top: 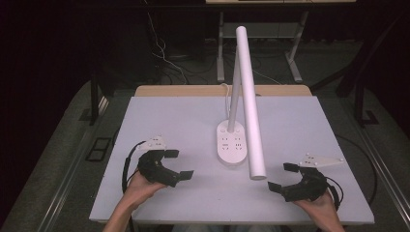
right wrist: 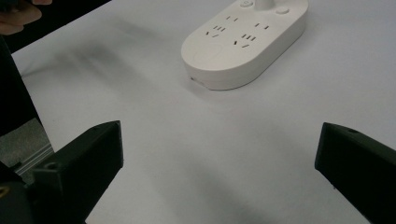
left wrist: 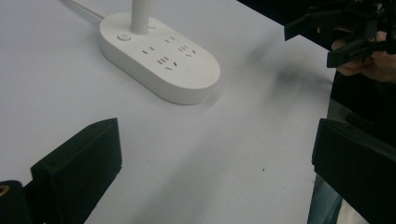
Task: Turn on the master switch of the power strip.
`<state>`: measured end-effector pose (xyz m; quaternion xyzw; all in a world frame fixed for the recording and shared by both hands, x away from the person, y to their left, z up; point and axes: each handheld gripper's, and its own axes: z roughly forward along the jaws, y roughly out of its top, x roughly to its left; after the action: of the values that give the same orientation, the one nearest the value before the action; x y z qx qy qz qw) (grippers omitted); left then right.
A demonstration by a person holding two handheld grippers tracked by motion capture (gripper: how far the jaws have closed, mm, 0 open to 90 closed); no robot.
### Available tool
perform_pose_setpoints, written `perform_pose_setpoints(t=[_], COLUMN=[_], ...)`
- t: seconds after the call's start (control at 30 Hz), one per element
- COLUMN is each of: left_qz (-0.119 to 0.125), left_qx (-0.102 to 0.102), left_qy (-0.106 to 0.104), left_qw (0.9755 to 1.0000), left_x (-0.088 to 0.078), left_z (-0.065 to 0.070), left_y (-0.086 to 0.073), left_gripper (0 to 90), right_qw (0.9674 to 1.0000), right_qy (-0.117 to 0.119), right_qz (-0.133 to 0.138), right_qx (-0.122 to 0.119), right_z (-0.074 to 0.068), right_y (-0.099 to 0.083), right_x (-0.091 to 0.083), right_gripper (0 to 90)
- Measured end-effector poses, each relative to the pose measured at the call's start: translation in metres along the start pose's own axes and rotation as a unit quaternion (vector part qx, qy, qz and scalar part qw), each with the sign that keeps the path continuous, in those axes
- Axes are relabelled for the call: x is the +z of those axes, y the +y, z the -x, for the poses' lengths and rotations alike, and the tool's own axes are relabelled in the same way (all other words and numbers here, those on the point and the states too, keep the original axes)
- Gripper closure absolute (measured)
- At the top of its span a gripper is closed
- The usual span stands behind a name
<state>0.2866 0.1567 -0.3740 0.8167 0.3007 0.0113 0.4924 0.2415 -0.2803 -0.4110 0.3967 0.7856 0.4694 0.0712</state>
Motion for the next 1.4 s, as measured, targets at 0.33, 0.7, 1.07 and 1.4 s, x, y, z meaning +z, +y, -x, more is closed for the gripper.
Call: perform_pose_setpoints(t=[0.33,0.7,1.07,1.4], left_qz=[-0.012,-0.023,-0.032,-0.043], left_qx=[-0.001,0.003,0.007,0.018], left_qy=[-0.005,-0.006,-0.004,-0.001], left_qw=[0.9999,0.9997,0.9994,0.9989], left_x=[0.005,0.012,0.017,0.023], left_z=[-0.005,-0.011,-0.018,-0.026], left_y=[0.014,0.031,0.049,0.067], left_gripper=[0.4,0.5,0.6,0.9], right_qw=[1.0,1.0,1.0,0.9999], right_qy=[-0.001,-0.002,-0.005,-0.005], right_qz=[-0.001,0.0,0.0,-0.002], right_qx=[0.005,0.003,0.006,0.01], right_z=[0.0,0.002,0.002,0.003], right_y=[0.0,-0.001,-0.001,-0.002], right_x=[-0.001,-0.002,-0.002,-0.003], right_gripper=[0.5,0.5,0.5,0.5])
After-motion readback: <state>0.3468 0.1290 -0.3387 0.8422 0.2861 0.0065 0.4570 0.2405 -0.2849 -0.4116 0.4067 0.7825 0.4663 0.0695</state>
